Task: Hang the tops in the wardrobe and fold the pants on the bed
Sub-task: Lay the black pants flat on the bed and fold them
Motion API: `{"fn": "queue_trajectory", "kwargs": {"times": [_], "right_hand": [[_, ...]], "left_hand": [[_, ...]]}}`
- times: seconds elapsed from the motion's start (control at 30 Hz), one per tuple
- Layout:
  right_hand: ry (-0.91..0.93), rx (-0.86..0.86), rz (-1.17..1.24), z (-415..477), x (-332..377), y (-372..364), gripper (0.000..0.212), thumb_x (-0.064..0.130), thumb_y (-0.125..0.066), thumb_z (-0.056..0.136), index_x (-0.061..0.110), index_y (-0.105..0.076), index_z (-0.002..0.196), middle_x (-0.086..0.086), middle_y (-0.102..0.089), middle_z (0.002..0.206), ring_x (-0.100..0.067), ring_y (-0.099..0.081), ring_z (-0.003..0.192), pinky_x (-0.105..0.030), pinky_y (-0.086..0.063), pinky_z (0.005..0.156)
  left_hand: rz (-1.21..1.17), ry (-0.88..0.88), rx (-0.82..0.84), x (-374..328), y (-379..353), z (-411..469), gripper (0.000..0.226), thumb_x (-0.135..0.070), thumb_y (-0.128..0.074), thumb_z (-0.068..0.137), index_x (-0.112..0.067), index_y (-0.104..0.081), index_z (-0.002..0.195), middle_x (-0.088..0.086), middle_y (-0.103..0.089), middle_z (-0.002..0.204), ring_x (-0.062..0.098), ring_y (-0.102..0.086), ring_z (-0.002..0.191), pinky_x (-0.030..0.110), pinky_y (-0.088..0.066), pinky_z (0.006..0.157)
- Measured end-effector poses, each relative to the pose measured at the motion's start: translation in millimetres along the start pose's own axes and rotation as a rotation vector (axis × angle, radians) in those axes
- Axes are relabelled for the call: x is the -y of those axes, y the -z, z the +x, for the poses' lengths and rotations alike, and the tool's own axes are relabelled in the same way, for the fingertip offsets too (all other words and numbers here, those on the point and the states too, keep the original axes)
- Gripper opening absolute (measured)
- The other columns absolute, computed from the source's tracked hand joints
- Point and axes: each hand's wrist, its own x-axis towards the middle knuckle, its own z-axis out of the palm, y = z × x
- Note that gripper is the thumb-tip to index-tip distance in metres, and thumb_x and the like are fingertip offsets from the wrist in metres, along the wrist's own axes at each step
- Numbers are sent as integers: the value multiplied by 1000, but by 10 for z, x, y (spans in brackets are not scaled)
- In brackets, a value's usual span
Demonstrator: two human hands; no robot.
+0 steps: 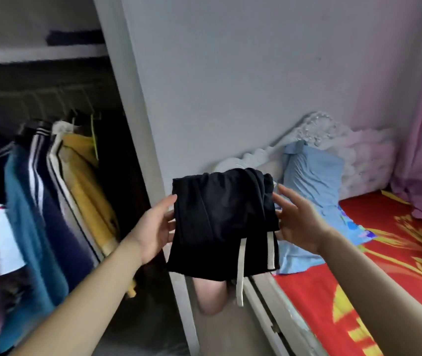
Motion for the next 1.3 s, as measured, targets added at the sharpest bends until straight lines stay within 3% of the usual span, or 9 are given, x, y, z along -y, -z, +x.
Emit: {"fn": "queue_trajectory", "kwargs": {"times": [0.13, 0.2, 0.37, 0.47, 0.53, 0.7, 0.83, 1.07, 1.3], "right_hand": [[42, 107, -104, 553, 44, -1185, 71, 73, -67, 68, 45, -59, 133, 4, -68, 97, -14, -66, 77, -31, -53, 71], [88, 152, -138, 792, 81, -1783, 73, 74, -71, 63, 44, -64, 129, 4, -70, 95, -13, -67, 76, -29, -55, 69], [203, 236, -196, 1269, 387, -3041, 48, 61, -64, 76, 30, -63, 112, -10, -52, 98, -19, -51, 78, -36, -43, 79], [305, 254, -298, 1546, 794, -3642, 47, 64, -56, 82, 30, -71, 110, -1, -62, 92, -22, -53, 82, -36, -44, 78], [379, 231, -365, 1694, 1148, -3955, 51, 67, -54, 85, 29, -73, 113, 0, -65, 95, -24, -56, 86, -38, -44, 82], [565, 236, -458, 2170, 2120, -4632, 46, 67, -60, 80, 32, -75, 105, 7, -74, 92, -13, -73, 82, -28, -56, 64], [681, 218, -515, 2647, 2766, -4932, 51, 60, -66, 79, 27, -71, 118, 3, -75, 110, -22, -72, 103, -41, -56, 89], [765, 200, -495, 3581, 3473, -5280, 20, 34, -68, 80, 20, -69, 94, 2, -71, 77, -18, -71, 74, -39, -59, 80], [839, 123, -572, 4237, 3816, -5533, 23, 26, -61, 94, 19, -59, 115, -4, -69, 106, -22, -73, 97, -38, -62, 82]], "left_hand": [[-61, -101, -93, -490, 1013, -504, 56, -49, -68, 85, -30, -58, 136, 3, -64, 132, 22, -62, 121, 42, -47, 103], [-60, -157, -159, -760, 1478, -760, 51, -40, -66, 88, -29, -56, 138, 5, -62, 136, 25, -57, 127, 45, -39, 111], [-72, -351, -270, -1559, 2244, -1297, 37, -26, -62, 86, -25, -69, 122, 4, -69, 124, 19, -67, 110, 28, -57, 80], [-54, -472, -341, -2147, 2562, -1439, 23, -21, -61, 88, -29, -78, 101, 0, -74, 111, 14, -72, 96, 23, -57, 70], [-11, -516, -389, -2561, 2714, -1454, 20, -24, -63, 88, -29, -79, 98, 0, -75, 109, 16, -73, 95, 25, -58, 68], [72, -584, -496, -3596, 2979, -1304, 28, -33, -69, 79, -20, -80, 102, 4, -74, 112, 24, -73, 99, 34, -60, 71], [105, -664, -557, -4229, 3030, -1027, 26, -29, -68, 80, -17, -80, 99, 6, -75, 108, 27, -74, 93, 40, -60, 67], [148, -755, -636, -4996, 3299, -448, 26, -21, -62, 88, -15, -72, 111, 6, -77, 99, 25, -75, 86, 39, -60, 61], [235, -781, -634, -5595, 3821, 102, 29, -20, -60, 89, -14, -70, 116, 6, -76, 101, 24, -75, 88, 36, -60, 63]]}}
